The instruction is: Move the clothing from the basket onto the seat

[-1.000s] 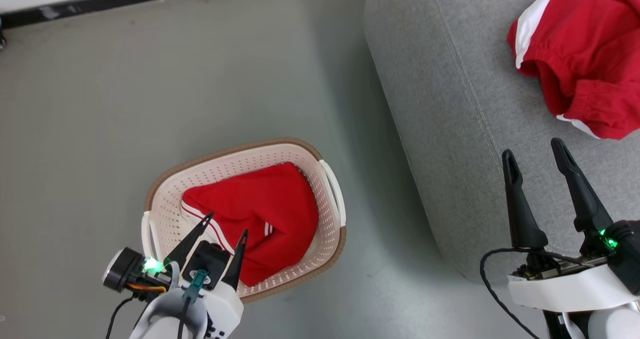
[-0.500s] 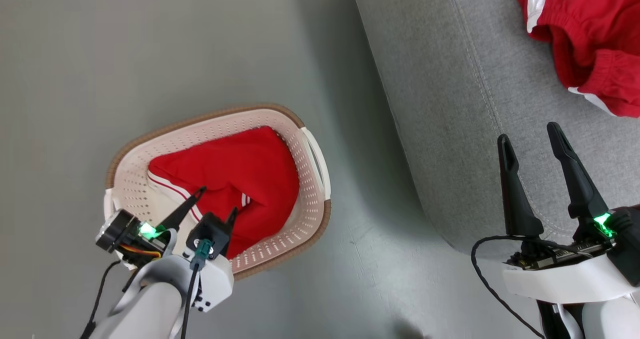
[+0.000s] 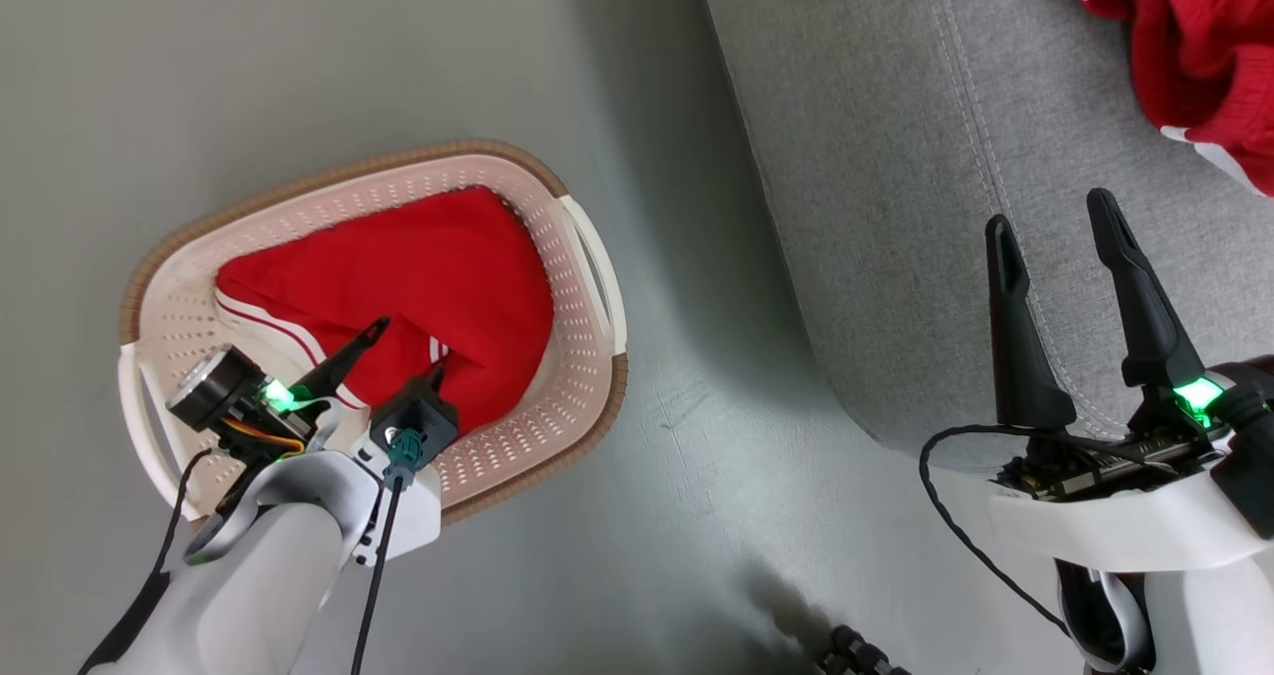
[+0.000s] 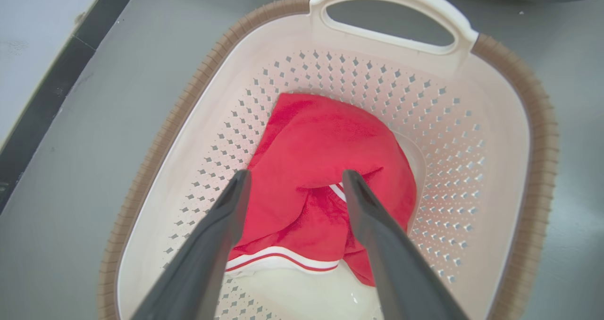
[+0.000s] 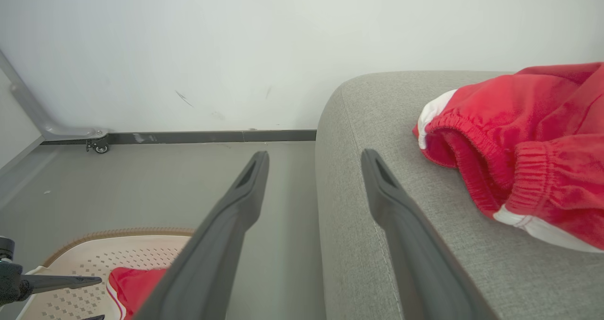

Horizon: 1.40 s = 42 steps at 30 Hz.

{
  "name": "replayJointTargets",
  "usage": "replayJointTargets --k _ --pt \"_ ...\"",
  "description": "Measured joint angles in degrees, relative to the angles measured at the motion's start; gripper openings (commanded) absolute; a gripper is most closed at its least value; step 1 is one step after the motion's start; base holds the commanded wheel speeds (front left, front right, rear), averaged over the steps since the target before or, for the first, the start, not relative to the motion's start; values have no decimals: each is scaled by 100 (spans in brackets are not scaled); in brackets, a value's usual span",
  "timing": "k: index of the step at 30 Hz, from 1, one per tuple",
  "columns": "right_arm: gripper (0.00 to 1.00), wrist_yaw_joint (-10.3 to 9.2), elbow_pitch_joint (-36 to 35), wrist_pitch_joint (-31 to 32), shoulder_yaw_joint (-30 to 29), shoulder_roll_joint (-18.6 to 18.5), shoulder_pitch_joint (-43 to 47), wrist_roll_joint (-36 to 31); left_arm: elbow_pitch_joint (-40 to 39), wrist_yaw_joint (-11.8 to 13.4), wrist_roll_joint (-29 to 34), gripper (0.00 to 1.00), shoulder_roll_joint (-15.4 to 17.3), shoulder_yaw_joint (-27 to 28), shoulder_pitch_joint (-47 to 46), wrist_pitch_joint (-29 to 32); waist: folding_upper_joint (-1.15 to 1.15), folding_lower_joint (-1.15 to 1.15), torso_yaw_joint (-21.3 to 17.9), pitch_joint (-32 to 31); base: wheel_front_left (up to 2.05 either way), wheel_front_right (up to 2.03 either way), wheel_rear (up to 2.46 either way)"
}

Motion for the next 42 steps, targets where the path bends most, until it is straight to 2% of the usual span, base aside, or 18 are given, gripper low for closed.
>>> replayJointTargets --k 28,42 --pt "100 0 494 -372 323 51 -690 245 936 -20 893 100 313 -517 -1075 211 0 0 -552 944 0 0 0" --pt "100 0 757 -472 402 59 -876 414 1270 97 1221 100 247 -755 -1429 202 0 0 -705 1120 0 0 0"
